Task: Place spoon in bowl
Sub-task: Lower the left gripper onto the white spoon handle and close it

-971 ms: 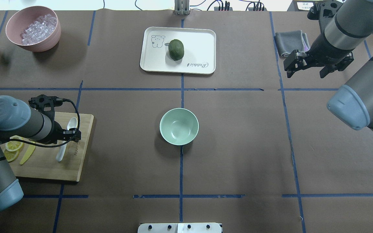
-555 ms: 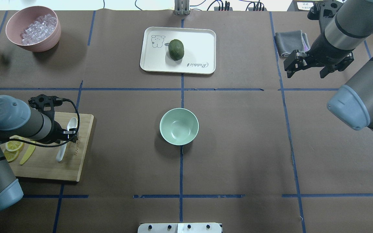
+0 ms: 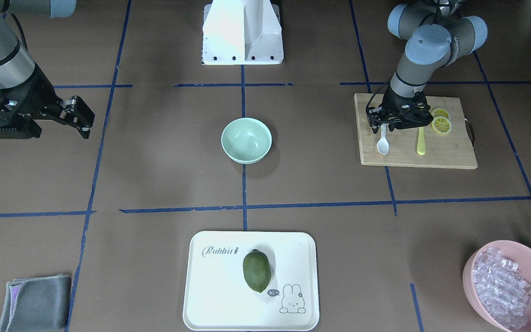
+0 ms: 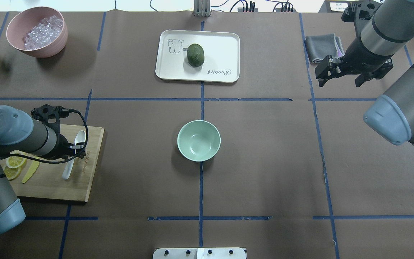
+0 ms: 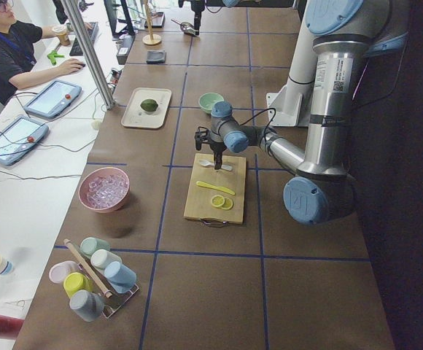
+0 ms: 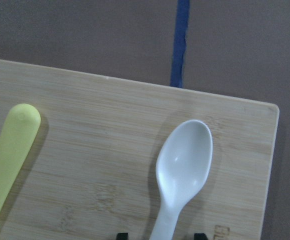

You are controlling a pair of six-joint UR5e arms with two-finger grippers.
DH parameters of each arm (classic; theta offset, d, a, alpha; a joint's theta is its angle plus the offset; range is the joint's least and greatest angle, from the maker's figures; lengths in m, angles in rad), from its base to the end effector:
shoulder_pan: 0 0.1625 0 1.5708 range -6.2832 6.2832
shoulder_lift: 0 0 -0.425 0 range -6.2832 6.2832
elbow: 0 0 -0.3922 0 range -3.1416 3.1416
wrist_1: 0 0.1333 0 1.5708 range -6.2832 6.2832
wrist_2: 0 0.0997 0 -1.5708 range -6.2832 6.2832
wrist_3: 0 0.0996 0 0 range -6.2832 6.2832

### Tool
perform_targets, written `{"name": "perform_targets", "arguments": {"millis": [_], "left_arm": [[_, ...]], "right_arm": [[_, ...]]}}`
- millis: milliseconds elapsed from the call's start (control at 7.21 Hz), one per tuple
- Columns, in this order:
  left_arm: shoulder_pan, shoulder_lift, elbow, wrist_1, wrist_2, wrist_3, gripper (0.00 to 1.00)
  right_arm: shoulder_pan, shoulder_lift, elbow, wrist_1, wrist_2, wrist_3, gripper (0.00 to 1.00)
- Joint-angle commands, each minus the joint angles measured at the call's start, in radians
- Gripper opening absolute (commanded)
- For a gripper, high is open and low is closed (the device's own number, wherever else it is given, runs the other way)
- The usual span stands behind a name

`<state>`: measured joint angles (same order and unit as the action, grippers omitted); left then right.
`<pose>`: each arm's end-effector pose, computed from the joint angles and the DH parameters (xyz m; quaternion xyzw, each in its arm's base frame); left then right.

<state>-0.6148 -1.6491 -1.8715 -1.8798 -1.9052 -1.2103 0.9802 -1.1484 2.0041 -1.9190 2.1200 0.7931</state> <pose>0.3785 -0.3904 0.4505 0.0174 0.3672 -0.0620 0.9279 -0.2442 -0.5103 0.2798 0.0186 -0.3563 0.0265 0.9338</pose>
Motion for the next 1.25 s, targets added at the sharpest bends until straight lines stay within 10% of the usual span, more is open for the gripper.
{"name": "perform_targets", "arguments": {"millis": [0, 277, 693, 1109], "left_arm": [[0.000, 0.000, 0.003, 0.001, 0.000, 0.000, 0.54], [0.000, 0.002, 0.005, 0.001, 0.000, 0.002, 0.53], [0.000, 0.002, 0.002, 0.001, -0.003, 0.002, 0.12], [-0.002, 0.002, -0.008, 0.001, -0.003, 0.002, 0.02]], "right_arm": [[0.003, -0.002, 0.001, 0.000, 0.000, 0.000, 1.00], [0.000, -0.002, 0.004, 0.000, 0.000, 0.000, 1.00], [0.000, -0.004, 0.004, 0.000, 0.000, 0.000, 1.00], [0.003, -0.004, 0.004, 0.000, 0.000, 0.000, 1.00]]}}
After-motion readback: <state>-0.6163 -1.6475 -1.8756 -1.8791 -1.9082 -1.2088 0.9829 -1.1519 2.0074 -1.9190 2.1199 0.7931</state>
